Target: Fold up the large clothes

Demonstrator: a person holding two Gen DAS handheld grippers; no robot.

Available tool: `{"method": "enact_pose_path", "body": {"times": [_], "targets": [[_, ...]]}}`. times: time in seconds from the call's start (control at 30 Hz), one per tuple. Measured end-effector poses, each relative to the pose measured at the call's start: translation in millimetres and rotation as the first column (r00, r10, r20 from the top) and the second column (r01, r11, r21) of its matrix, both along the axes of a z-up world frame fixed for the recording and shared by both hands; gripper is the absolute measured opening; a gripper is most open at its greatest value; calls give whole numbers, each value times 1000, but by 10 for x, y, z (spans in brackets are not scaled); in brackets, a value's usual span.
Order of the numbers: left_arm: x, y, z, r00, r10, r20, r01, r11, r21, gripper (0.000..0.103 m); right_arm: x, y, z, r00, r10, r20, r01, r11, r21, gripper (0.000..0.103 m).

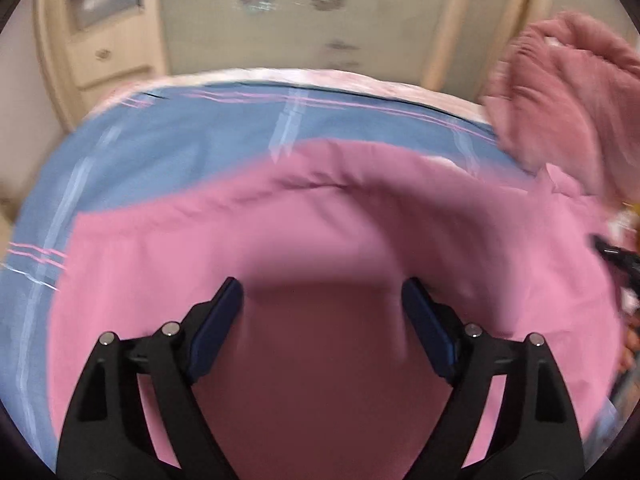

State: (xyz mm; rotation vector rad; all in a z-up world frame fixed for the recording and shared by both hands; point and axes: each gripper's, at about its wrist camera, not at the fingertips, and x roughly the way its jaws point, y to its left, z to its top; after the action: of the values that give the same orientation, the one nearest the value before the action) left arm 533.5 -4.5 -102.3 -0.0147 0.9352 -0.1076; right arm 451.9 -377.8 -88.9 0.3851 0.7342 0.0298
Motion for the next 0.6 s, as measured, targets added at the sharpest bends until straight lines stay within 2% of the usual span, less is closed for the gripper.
{"method": "enact_pose_path", "body": {"times": [0.03, 0.1, 0.17, 0.2, 0.23, 0.27, 0.33, 0.37, 0.47, 0.53, 0.6], "targets": [[61, 13, -14, 999, 36, 5, -36, 999, 30, 82, 27, 14, 7, 999, -40, 9, 41, 998, -56, 13], [205, 84, -121, 997, 77, -22, -77, 997, 26, 82, 91, 13, -109, 997, -78, -19, 76, 991, -112, 13], [242, 120, -226, 996, 81, -43, -80, 997, 16, 83, 207, 91, -415, 988, -75, -133, 52, 985, -167, 17], [220, 106, -243, 997, 74, -30, -73, 997, 30, 84, 246, 162, -507, 984, -84, -156, 50, 976, -212, 18], [210, 93, -240, 997, 69, -24, -68, 997, 39, 84, 199, 213, -563, 982, -97, -165, 51, 964, -262, 28], [194, 100, -232, 998, 65, -21, -64, 997, 47, 84, 152, 228, -569, 980, -110, -165, 57, 953, -296, 43], [139, 150, -174, 997, 74, -15, -73, 997, 25, 82, 62, 235, -469, 978, -164, -130, 109, 928, -356, 58], [62, 193, -107, 997, 82, 6, -82, 997, 16, 81, -70, 190, -339, 980, -185, -71, 151, 929, -338, 60], [-181, 233, 88, 989, 83, 123, -91, 994, 63, 79, -387, 179, 20, 971, -213, 109, 235, 932, -274, 64], [-359, 206, 224, 979, 48, 201, -65, 995, 78, 79, -558, 318, 231, 973, -148, 179, 189, 952, -240, 64], [-455, 136, 298, 973, 21, 231, -40, 996, 76, 79, -530, 661, 352, 984, -7, 177, 48, 972, -229, 64]]}}
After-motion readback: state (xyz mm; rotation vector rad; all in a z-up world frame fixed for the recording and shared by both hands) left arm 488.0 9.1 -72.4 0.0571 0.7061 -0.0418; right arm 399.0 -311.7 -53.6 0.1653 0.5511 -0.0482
